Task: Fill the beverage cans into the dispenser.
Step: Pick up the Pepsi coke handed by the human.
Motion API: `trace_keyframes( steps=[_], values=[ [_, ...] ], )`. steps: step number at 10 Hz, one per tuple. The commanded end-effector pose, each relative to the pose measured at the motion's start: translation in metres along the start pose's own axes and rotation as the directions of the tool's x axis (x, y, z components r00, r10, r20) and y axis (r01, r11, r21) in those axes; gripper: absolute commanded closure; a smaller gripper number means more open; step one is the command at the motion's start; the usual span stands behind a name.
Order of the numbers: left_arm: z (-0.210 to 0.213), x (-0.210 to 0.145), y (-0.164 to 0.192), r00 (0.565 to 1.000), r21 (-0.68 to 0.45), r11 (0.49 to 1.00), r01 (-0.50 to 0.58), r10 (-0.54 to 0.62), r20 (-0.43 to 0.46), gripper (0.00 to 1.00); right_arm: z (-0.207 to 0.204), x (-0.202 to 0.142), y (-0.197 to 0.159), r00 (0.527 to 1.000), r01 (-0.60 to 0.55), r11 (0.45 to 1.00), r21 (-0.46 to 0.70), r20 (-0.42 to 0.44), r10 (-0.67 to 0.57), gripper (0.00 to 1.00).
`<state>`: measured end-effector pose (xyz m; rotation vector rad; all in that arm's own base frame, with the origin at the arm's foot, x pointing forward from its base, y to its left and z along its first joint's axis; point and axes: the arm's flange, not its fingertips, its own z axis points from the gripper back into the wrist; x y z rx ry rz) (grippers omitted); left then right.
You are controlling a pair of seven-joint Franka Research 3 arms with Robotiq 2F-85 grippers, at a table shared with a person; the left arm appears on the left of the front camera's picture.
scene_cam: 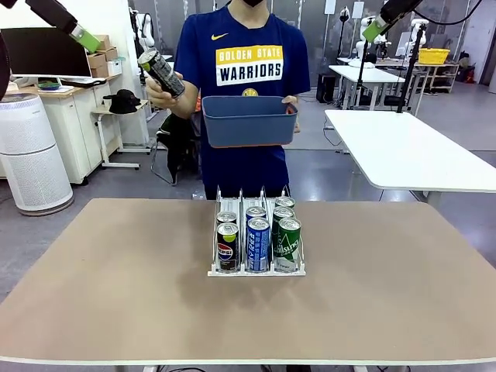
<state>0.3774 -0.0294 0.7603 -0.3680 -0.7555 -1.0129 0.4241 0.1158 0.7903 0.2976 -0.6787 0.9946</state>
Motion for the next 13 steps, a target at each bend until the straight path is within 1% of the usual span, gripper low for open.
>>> trace_keyframes(
  steps=[1, 7, 8, 9, 10, 11, 12, 13],
  values=[
    [0.0, -0.001, -0.001, 1.0, 0.002, 1.0, -0.007, 0.007, -0.012, 0.0, 0.0, 0.0, 0.0, 1.0, 0.001, 1.0, 0.0, 0.0, -0.001, 0.0],
    [0.0, -0.001, -0.001, 1.0, 0.002, 1.0, -0.007, 0.007, -0.012, 0.0, 0.0, 0.0, 0.0, 1.0, 0.001, 1.0, 0.0, 0.0, -0.001, 0.0],
    [0.0, 0.0, 0.0, 1.0, 0.0, 1.0, 0.0, 0.0, 0.0, 0.0, 0.0, 0.0, 0.0, 1.0, 0.001, 1.0, 0.0, 0.0, -0.001, 0.0],
    [0.009, 0.004, -0.002, 0.999, -0.024, 1.0, 0.011, -0.012, -0.03, 0.0, 0.0, 0.0, 0.0, 1.0, 0.001, 1.0, 0.0, 0.0, -0.001, 0.0],
    [-0.01, 0.01, 0.01, 0.995, 0.054, 0.996, 0.067, -0.062, -0.083, 0.0, 0.0, 0.0, 0.0, 1.0, 0.001, 1.0, 0.0, 0.0, -0.001, 0.0],
    [-0.022, 0.018, 0.021, 0.992, 0.071, 0.994, 0.088, -0.08, -0.101, 0.0, 0.0, 0.0, 0.0, 1.0, 0.001, 1.0, 0.0, 0.0, -0.001, 0.0],
    [-0.025, 0.022, 0.033, 0.983, 0.135, 0.979, 0.152, -0.136, -0.124, 0.0, 0.0, 0.0, 0.0, 1.0, 0.001, 1.0, 0.0, 0.0, -0.001, 0.0],
    [-0.035, 0.027, 0.05, 0.979, 0.162, 0.97, 0.182, -0.163, -0.122, 0.0, 0.0, 0.0, 0.0, 1.0, 0.001, 1.0, 0.0, 0.0, -0.001, 0.0]
  ],
)
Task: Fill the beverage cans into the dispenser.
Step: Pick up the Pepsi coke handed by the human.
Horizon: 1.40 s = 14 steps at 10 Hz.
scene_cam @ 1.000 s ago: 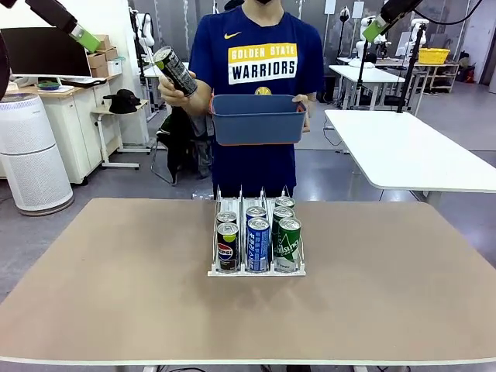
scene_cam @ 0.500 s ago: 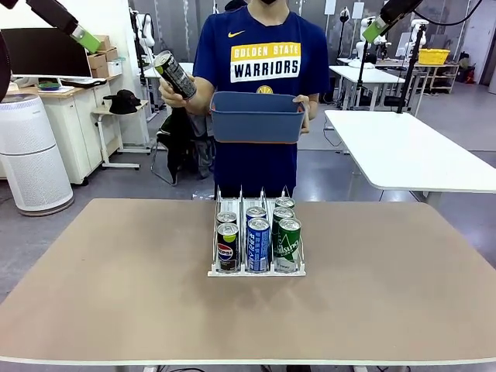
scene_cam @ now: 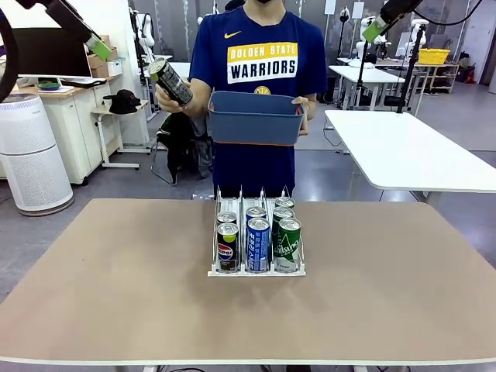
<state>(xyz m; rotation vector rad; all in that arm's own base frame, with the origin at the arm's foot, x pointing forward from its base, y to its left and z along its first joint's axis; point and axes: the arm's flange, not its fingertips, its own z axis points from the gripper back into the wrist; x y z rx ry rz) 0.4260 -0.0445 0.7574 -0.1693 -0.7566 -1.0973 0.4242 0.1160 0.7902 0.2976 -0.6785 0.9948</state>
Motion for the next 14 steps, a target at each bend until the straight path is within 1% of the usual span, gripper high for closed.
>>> trace_keyframes(
  steps=[1, 2, 3, 4, 5, 6, 7, 9, 10, 11, 14],
  values=[
    [-0.017, 0.008, 0.026, 1.0, 0.106, 0.994, 0.021, -0.02, -0.015, 0.0, 0.0, -0.001, 0.0, 1.0, 0.001, 1.0, 0.0, 0.0, -0.001, 0.0],
    [-0.018, 0.01, 0.027, 1.0, 0.124, 0.992, 0.023, -0.022, -0.004, 0.0, 0.0, -0.001, 0.0, 1.0, 0.001, 1.0, 0.0, 0.0, -0.001, 0.0],
    [-0.024, 0.011, 0.032, 0.999, 0.142, 0.99, -0.002, -0.003, 0.032, 0.0, 0.0, -0.001, 0.0, 1.0, 0.001, 1.0, 0.0, 0.0, -0.001, 0.0],
    [-0.032, 0.016, 0.04, 0.998, 0.139, 0.99, -0.011, 0.003, 0.064, 0.0, 0.0, -0.001, 0.0, 1.0, 0.001, 1.0, 0.0, 0.0, -0.001, 0.0],
    [-0.036, 0.016, 0.047, 0.997, 0.132, 0.991, -0.012, 0.002, 0.076, 0.0, 0.0, -0.001, 0.0, 1.0, 0.001, 1.0, 0.0, 0.0, -0.001, 0.0],
    [-0.036, 0.015, 0.044, 0.996, 0.108, 0.993, -0.041, 0.033, 0.077, 0.0, 0.0, -0.001, 0.0, 1.0, 0.001, 1.0, 0.0, 0.0, -0.001, 0.0],
    [-0.032, 0.013, 0.043, 0.999, 0.141, 0.99, -0.005, -0.001, 0.04, 0.0, 0.0, -0.001, 0.0, 1.0, 0.001, 1.0, 0.0, 0.0, -0.001, 0.0],
    [-0.032, 0.013, 0.043, 0.999, 0.141, 0.99, -0.005, -0.001, 0.04, 0.0, 0.0, -0.001, 0.0, 1.0, 0.001, 1.0, 0.0, 0.0, -0.001, 0.0],
    [-0.035, 0.013, 0.045, 0.999, 0.133, 0.991, -0.014, 0.008, 0.048, 0.0, 0.0, -0.001, 0.0, 1.0, 0.001, 1.0, 0.0, 0.0, -0.001, 0.0],
    [-0.038, 0.011, 0.05, 0.997, 0.073, 0.996, -0.06, 0.056, 0.06, 0.0, 0.0, -0.001, 0.0, 1.0, 0.001, 1.0, 0.0, 0.0, -0.001, 0.0],
    [-0.061, 0.014, 0.062, 0.996, 0.067, 0.997, -0.034, 0.028, 0.082, 0.0, 0.0, -0.001, 0.0, 1.0, 0.001, 1.0, 0.0, 0.0, -0.001, 0.0]
  ],
)
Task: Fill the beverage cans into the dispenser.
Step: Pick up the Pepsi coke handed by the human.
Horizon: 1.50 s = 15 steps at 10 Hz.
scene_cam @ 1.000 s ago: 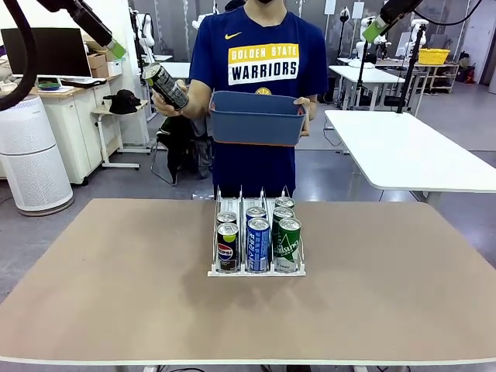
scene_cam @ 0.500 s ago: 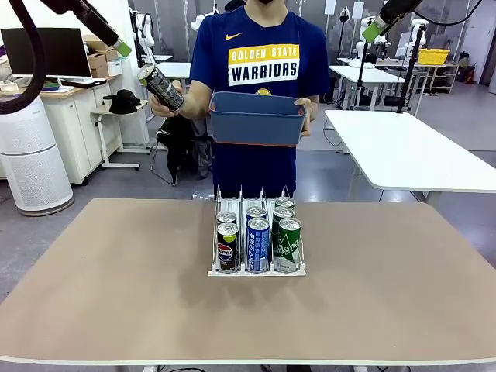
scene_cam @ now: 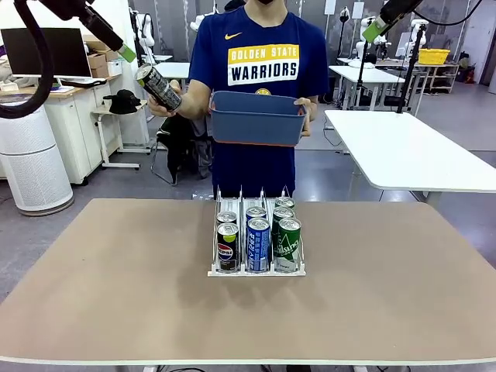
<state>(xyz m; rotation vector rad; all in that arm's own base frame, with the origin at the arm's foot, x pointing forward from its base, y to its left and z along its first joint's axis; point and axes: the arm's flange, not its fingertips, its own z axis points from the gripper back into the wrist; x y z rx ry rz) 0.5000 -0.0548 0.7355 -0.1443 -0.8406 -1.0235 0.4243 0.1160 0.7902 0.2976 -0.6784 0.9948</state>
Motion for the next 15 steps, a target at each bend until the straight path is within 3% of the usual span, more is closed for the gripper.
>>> trace_keyframes(
  steps=[1, 5, 10, 15],
  values=[
    [-0.013, 0.0, 0.011, 0.999, -0.023, 1.0, 0.015, -0.014, 0.033, 0.0, 0.0, -0.001, 0.0, 1.0, 0.001, 1.0, 0.0, 0.0, -0.001, 0.0],
    [-0.04, -0.009, 0.014, 0.997, -0.087, 0.994, 0.067, -0.063, 0.049, 0.0, 0.0, -0.001, 0.0, 1.0, 0.001, 1.0, 0.0, 0.0, -0.001, 0.0],
    [-0.046, -0.019, 0.004, 0.999, -0.176, 0.984, 0.017, -0.011, 0.037, 0.0, 0.0, -0.001, 0.0, 1.0, 0.001, 1.0, 0.0, 0.0, -0.001, 0.0],
    [-0.057, -0.033, -0.001, 1.0, -0.161, 0.987, -0.003, 0.004, 0.008, 0.0, 0.0, -0.001, 0.0, 1.0, 0.001, 1.0, 0.0, 0.0, -0.001, 0.0]
  ],
)
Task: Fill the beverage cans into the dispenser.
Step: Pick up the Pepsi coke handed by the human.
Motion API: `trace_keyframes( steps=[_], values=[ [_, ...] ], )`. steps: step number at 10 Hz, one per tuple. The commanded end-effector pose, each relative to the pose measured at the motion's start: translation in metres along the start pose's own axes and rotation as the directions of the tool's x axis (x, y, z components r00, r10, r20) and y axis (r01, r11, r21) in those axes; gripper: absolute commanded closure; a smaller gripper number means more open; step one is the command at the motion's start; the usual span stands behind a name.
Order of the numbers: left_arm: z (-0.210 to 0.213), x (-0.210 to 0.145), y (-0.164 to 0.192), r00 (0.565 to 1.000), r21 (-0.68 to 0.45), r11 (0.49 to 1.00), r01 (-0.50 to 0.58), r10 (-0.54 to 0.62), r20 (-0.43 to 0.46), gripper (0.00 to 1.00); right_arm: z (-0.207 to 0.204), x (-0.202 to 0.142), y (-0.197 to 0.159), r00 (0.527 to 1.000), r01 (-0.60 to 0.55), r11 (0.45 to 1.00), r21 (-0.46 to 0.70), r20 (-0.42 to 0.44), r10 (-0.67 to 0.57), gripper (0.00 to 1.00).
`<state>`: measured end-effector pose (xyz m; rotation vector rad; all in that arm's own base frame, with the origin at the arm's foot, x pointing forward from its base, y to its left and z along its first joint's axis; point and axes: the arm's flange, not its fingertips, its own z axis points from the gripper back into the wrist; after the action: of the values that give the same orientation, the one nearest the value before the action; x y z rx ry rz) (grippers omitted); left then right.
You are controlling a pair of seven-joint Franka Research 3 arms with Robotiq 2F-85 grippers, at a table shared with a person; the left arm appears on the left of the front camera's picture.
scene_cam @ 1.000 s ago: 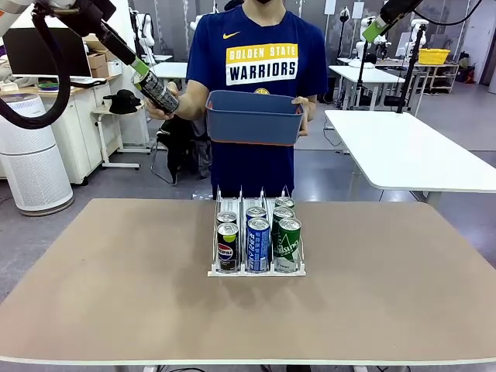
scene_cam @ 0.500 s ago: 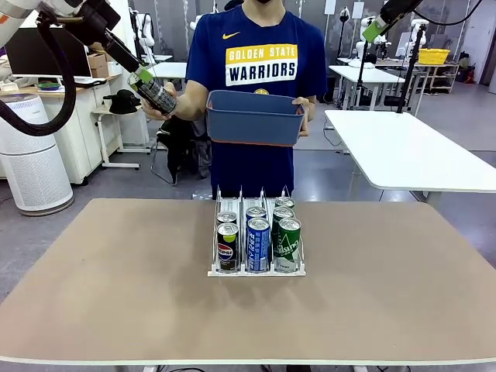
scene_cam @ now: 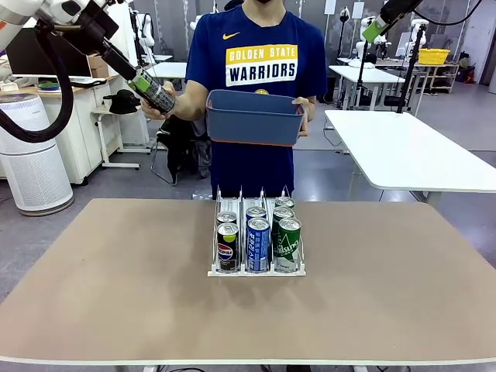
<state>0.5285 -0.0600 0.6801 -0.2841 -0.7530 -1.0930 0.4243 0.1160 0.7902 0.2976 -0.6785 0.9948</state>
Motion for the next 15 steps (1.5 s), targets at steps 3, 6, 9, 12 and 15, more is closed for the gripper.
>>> trace_keyframes(
  steps=[3, 6, 9, 12, 15],
  values=[
    [-0.009, -0.011, -0.003, 1.0, 0.015, 1.0, -0.008, 0.008, 0.015, 0.0, 0.0, -0.001, 0.0, 1.0, 0.001, 1.0, 0.0, 0.0, -0.001, 0.0],
    [-0.015, -0.014, 0.002, 1.0, 0.039, 0.999, -0.004, 0.003, 0.026, 0.0, 0.0, -0.001, 0.0, 1.0, 0.001, 1.0, 0.0, 0.0, -0.001, 0.0],
    [-0.016, -0.016, 0.005, 0.999, 0.038, 0.999, -0.018, 0.016, 0.045, 0.0, 0.0, -0.001, 0.0, 1.0, 0.001, 1.0, 0.0, 0.0, -0.001, 0.0],
    [-0.012, -0.009, 0.004, 1.0, 0.03, 0.999, -0.016, 0.016, -0.002, 0.0, 0.0, -0.001, 0.0, 1.0, 0.001, 1.0, 0.0, 0.0, -0.001, 0.0],
    [-0.01, -0.011, 0.002, 0.998, 0.06, 0.997, 0.051, -0.048, -0.049, 0.59, 0.0, -0.001, 0.0, 1.0, 0.001, 1.0, 0.0, 0.0, -0.001, 0.0]
  ],
)
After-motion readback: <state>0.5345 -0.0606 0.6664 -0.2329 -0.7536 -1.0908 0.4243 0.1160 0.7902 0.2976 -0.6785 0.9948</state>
